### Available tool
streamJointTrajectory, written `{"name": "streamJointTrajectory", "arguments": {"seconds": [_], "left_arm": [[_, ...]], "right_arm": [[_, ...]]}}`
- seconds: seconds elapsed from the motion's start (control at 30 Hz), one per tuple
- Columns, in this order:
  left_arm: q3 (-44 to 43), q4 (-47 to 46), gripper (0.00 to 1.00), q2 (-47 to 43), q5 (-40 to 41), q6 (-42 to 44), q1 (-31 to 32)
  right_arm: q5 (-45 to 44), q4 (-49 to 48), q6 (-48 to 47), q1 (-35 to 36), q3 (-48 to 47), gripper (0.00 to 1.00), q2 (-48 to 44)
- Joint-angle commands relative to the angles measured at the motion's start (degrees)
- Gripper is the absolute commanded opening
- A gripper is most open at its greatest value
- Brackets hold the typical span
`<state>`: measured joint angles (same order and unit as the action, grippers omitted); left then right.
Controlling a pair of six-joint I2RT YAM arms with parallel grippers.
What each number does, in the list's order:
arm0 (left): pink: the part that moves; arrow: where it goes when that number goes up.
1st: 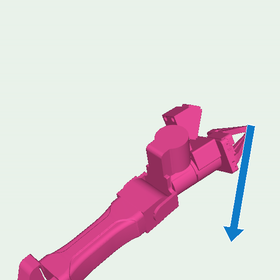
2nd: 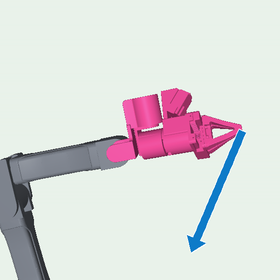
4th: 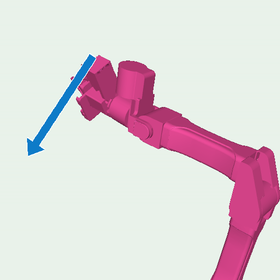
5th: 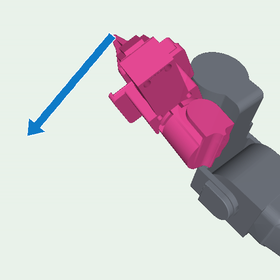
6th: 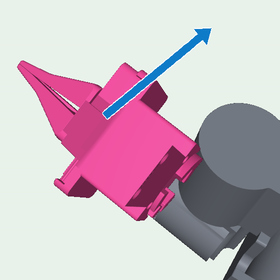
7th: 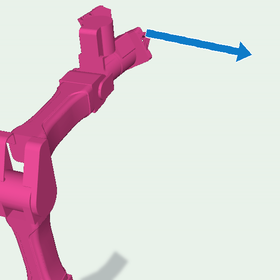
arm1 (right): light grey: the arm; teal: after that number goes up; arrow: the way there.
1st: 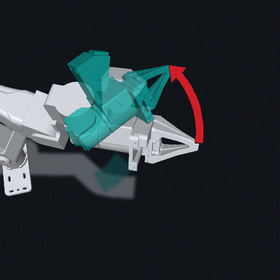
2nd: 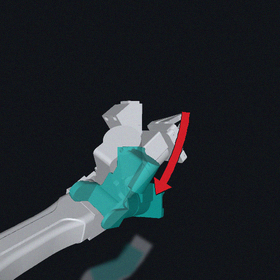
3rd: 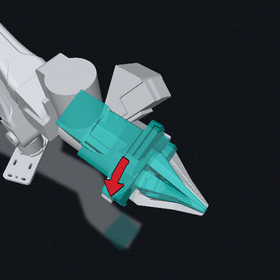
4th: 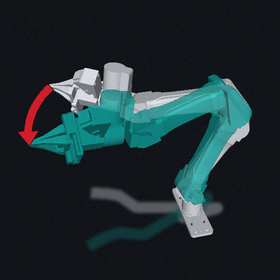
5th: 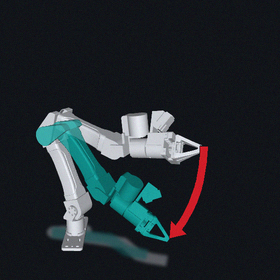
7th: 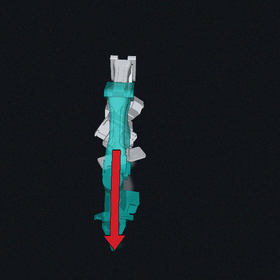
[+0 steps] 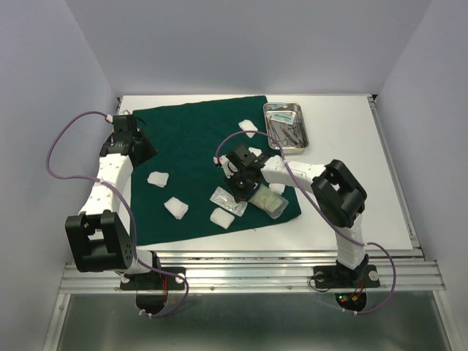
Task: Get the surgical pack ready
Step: Pick up the medical item from the surgical kit, then place the medical item in the container.
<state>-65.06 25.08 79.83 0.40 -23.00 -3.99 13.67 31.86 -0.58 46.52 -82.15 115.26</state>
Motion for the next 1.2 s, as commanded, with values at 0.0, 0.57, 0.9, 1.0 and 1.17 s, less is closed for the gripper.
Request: {"name": "streamJointTrajectory", "arguments": {"seconds": [0.0,0.57,0.9,1.0,1.17], "left_arm": [[0.8,-1.4,0.43,0.1,-0.1,0.2,-0.3],[0.7,-1.2,0.43,0.2,-0.1,0.5,-0.4],[-0.5,-0.4,0.43,0.7,0.7,0.9,-0.3],[-0.5,-0.5,0.43,0.8,0.5,0.9,-0.3],[-0.2,-0.5,0.43,0.7,0.5,0.9,-0.3]], "right_arm": [[-4.2,2.4,-0.5,0.2,-1.8,0.01,-4.2],[-22.3,-8.3,11.4,-5.1,-5.6,0.01,-9.8],[-31.1,-14.3,38.1,-21.2,-5.2,0.01,-12.5],[-33.5,-15.7,43.4,-24.6,-5.4,0.01,-11.8],[-33.9,-18.1,57.9,-29.6,-7.6,0.01,-6.6]]}}
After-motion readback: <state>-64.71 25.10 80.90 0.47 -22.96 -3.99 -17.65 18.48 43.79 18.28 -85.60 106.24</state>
